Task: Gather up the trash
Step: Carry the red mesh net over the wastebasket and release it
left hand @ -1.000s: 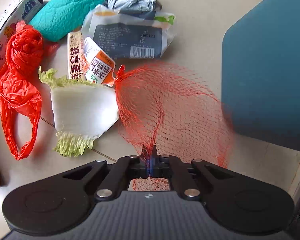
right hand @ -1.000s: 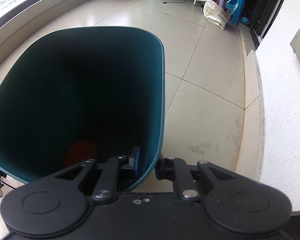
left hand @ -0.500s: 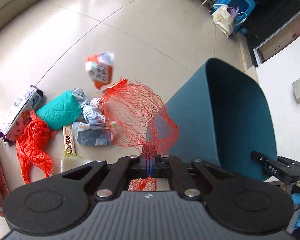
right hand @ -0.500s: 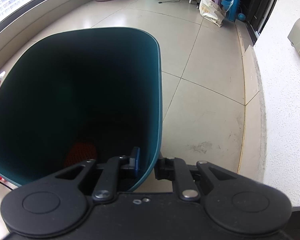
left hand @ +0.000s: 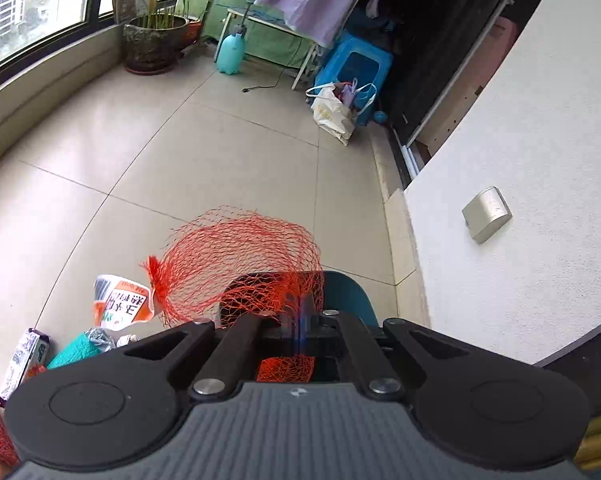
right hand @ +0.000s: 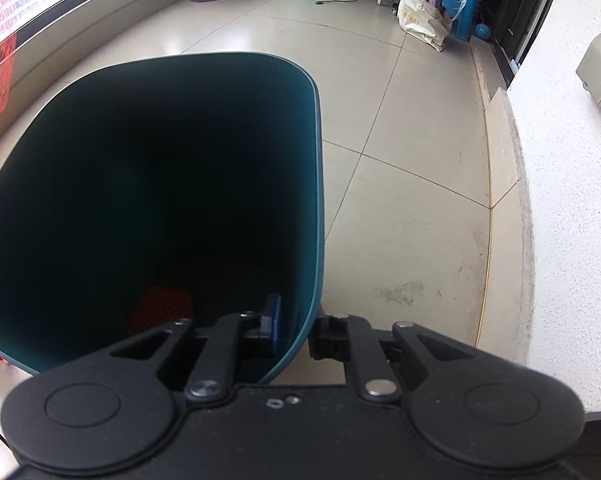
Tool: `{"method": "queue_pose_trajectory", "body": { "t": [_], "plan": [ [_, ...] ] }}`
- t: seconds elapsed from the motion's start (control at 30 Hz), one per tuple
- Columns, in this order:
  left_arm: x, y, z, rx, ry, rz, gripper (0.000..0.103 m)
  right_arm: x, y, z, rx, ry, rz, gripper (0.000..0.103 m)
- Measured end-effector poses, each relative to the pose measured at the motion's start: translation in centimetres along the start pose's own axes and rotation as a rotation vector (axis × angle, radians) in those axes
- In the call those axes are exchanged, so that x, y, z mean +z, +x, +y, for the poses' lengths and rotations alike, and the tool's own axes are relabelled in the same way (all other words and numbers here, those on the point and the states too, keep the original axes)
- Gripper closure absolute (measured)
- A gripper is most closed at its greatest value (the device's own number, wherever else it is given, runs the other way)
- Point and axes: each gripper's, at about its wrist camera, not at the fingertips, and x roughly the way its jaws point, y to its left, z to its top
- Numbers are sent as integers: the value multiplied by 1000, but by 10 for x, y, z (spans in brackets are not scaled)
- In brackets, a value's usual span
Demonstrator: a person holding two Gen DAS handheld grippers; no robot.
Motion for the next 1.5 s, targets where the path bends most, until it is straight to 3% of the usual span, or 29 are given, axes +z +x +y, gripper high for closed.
{"method": "queue_pose_trajectory", "body": {
  "t": [0.13, 0.2, 0.5, 0.8, 0.93, 1.03, 1.07, 1.1, 1.23, 1.33, 1.47, 1.5],
  "plan": [
    [-5, 36, -24, -5, 53, 49, 103, 2, -1, -3, 3, 13, 10, 94],
    [-19, 70, -30, 0, 74, 123, 103, 3, 0, -2, 0, 5, 16, 94],
    [-82, 193, -23, 132, 149, 377, 103, 3, 0, -2, 21, -27, 43, 93],
    [-121, 233, -13, 185, 209, 488, 102, -3, 2, -6, 32, -60, 50, 93],
    [-126, 229, -8, 156, 202, 485, 98, -5, 2, -8, 40, -55, 49, 93],
    [-125, 222, -2, 131, 172, 478, 82, -11, -1, -3, 40, -58, 49, 93],
    [-125, 219, 0, 128, 166, 471, 69, -12, -2, -2, 40, -58, 48, 93],
    [-124, 219, 0, 114, 167, 468, 63, -12, -2, -2, 40, -59, 49, 93],
    [-127, 211, -5, 142, 199, 444, 58, -14, -3, -1, 41, -61, 46, 93],
    [-124, 198, -7, 109, 184, 416, 53, -15, -4, 0, 39, -60, 48, 93],
    [-118, 172, -4, 73, 167, 349, 33, -14, -4, 2, 34, -63, 51, 93],
    [-116, 162, -3, 73, 162, 329, 32, -13, -4, 3, 34, -64, 52, 93]
  ]
}}
